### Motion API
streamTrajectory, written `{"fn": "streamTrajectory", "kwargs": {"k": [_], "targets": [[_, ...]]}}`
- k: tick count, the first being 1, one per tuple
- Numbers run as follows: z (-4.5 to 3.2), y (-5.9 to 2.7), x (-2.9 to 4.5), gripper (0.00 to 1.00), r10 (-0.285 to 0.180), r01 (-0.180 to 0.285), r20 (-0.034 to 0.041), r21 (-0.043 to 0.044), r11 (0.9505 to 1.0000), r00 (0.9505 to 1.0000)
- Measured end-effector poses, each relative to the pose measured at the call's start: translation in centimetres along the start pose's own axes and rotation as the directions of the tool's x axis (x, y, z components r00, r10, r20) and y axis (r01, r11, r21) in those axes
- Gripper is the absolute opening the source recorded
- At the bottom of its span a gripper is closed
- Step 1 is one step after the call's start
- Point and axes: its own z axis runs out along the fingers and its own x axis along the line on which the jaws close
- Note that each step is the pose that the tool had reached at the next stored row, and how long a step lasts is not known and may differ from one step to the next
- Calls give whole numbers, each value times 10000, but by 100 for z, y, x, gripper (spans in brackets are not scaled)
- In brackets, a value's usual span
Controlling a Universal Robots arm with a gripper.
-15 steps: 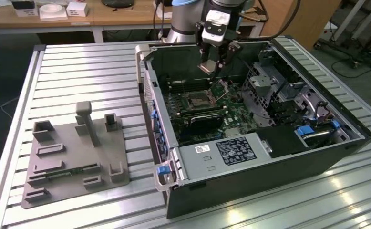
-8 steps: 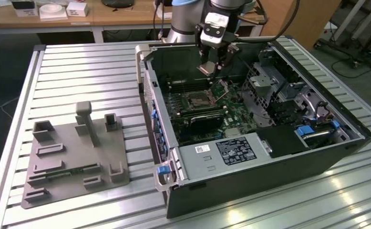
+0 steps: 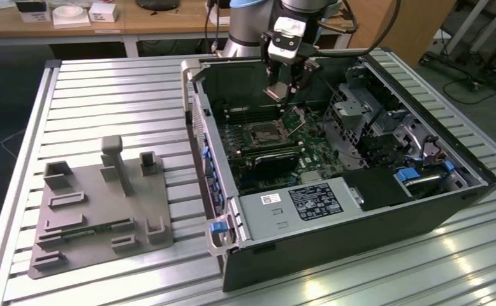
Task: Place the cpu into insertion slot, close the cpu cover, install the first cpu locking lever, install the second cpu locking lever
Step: 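Place the cpu into insertion slot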
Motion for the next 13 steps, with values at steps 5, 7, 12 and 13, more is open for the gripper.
{"fn": "streamTrajectory", "kwargs": {"k": [5, 7, 12, 13], "targets": [[24, -1, 0, 54, 30, -30, -3, 11, 10000, 10000], [40, -1, 0, 54, 139, -139, 0, 14, 9999, 9999], [91, -2, 4, 54, 656, -656, 22, 25, 9978, 9978], [102, -2, 5, 54, 757, -757, 24, 31, 9971, 9971]]}}
